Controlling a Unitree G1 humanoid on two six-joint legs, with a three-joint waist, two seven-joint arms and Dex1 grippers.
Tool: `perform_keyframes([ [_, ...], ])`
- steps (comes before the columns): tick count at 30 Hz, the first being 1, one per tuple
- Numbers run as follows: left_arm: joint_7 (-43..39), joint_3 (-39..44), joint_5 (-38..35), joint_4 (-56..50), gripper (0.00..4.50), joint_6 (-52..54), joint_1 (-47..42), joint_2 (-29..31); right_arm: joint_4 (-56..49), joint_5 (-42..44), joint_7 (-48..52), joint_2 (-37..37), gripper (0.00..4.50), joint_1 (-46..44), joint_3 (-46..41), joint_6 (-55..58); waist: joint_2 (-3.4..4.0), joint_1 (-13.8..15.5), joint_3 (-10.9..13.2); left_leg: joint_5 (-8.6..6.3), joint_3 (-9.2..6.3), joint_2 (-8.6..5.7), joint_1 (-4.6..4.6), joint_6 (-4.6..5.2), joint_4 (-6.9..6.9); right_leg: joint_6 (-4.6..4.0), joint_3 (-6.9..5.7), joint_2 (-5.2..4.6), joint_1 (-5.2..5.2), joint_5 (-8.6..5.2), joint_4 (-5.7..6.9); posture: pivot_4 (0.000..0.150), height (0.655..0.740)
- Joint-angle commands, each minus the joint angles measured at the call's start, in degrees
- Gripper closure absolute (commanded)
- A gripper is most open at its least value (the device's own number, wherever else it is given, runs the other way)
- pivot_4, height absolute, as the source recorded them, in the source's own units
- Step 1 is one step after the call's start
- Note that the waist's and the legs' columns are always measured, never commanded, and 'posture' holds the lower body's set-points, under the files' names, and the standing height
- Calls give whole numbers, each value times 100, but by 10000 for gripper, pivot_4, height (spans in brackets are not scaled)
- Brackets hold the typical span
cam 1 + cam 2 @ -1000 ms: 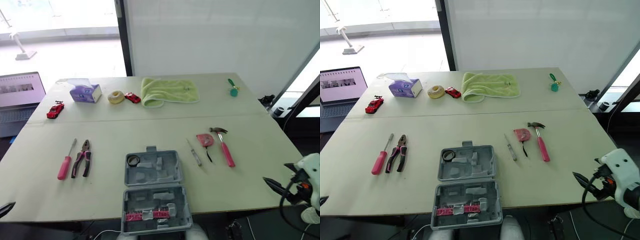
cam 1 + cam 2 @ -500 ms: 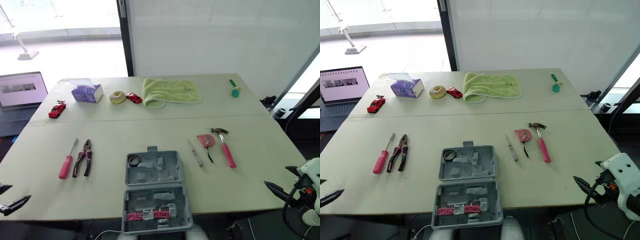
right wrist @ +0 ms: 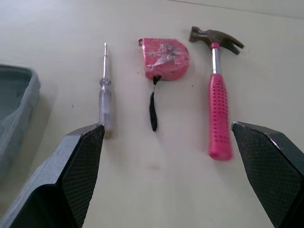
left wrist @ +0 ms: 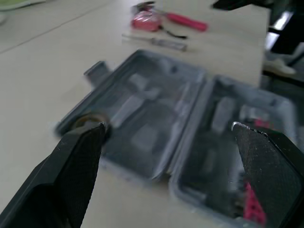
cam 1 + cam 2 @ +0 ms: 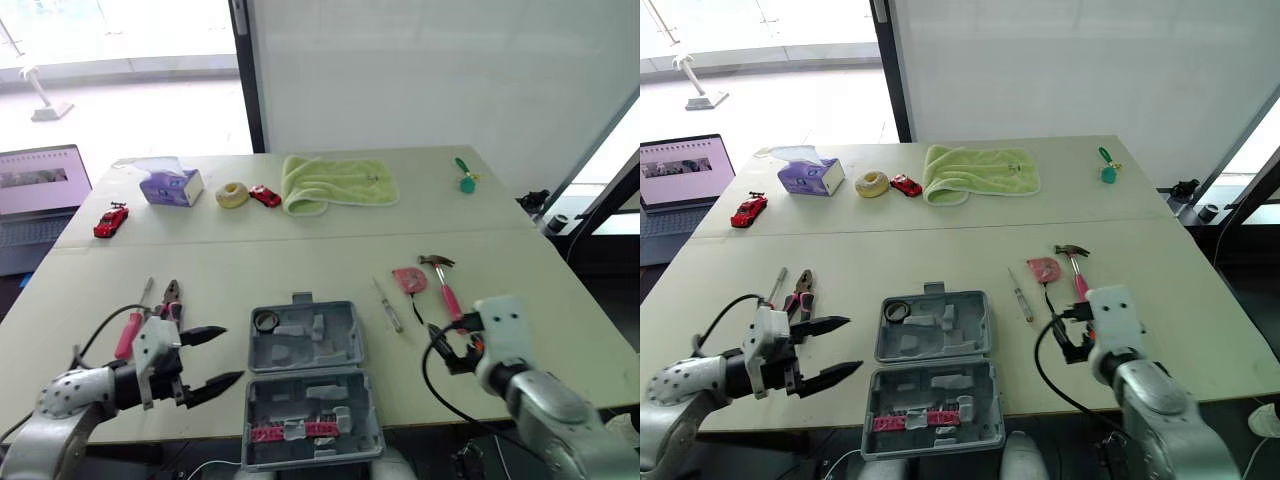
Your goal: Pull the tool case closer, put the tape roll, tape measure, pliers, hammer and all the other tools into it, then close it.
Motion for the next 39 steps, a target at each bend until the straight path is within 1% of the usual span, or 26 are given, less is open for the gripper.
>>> perform_keyframes([
  [1,-342,34,-505,-411,211,209,2,156,698,-458,-484,139,0,-474,150,-87,8,11,3,0,0,0,-2,0,0,-1,0,0,-1,0,-1,1500,7400],
  [3,-322,20,-628,-543,211,184,-111,93,1241,-569,-543,216,0,-818,267,-245,10,11,5,0,1,0,-2,0,2,-1,0,0,2,0,-5,1500,7400],
  [12,-352,-134,-310,-436,211,-222,-210,-66,2953,-725,-551,587,0,-1819,410,-1057,32,-45,14,0,0,3,0,1,-2,-1,0,7,-1,2,-2,1500,7400],
  [19,-329,-121,-253,-301,211,-365,-146,-83,3396,-816,-445,714,0,-1890,515,-1473,34,-22,15,0,-1,3,-1,1,-2,0,0,8,-2,2,-2,1500,7400],
  [28,-261,-131,-298,-400,211,-423,-81,-92,4114,-781,-328,684,0,-2050,369,-1911,37,-26,17,0,-1,5,-1,1,-2,0,0,10,-3,2,-1,1500,7400],
  [31,-282,-138,-251,-381,0,-483,-32,-80,4282,-799,-286,659,8503,-2078,360,-1980,38,-27,17,0,-1,5,-1,1,-2,0,0,10,-3,2,-1,1500,7400],
  [33,-264,-153,-218,-379,0,-512,-31,-83,4427,-788,-284,671,17745,-2116,314,-1998,38,-23,17,0,-1,5,-1,1,-2,0,1,10,-3,2,-1,1500,7400],
  [38,-236,-203,-181,-400,0,-523,-39,-83,4596,-756,-277,692,43800,-2162,240,-2071,38,-8,17,0,-1,5,-1,1,-1,-1,0,10,-1,2,-1,1500,7400],
  [39,-237,-207,-175,-402,0,-521,-39,-82,4607,-757,-283,694,44473,-2165,235,-2078,38,-9,17,0,-1,5,-1,1,-1,0,0,10,-1,2,-1,1500,7400],
])
